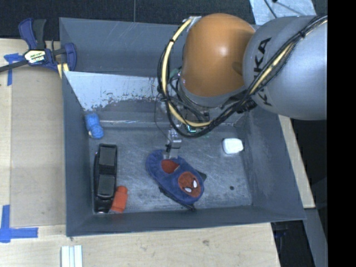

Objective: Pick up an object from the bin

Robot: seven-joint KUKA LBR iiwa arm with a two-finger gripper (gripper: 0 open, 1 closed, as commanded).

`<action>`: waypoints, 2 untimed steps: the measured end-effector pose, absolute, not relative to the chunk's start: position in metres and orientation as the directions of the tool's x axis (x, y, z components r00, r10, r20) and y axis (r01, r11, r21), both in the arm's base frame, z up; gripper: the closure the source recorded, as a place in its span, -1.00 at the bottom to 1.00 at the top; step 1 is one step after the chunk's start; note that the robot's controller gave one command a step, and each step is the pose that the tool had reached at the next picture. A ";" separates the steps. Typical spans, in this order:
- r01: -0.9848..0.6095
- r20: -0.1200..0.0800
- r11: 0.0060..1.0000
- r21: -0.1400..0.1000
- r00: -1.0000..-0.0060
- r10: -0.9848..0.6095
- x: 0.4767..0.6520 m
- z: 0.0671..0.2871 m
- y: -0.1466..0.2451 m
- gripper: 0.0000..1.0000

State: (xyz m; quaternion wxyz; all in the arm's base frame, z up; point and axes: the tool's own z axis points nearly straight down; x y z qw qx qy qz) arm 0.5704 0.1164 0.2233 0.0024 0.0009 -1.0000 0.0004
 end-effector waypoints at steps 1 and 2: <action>-0.053 0.005 0.999 -0.002 -0.999 -0.053 0.572 0.106 0.047 -1.00; 0.097 -0.001 0.995 -0.002 -0.995 0.097 0.556 0.071 0.068 -1.00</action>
Offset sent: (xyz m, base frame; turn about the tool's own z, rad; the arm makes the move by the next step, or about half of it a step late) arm 0.0028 -0.0651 -0.1131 -0.0552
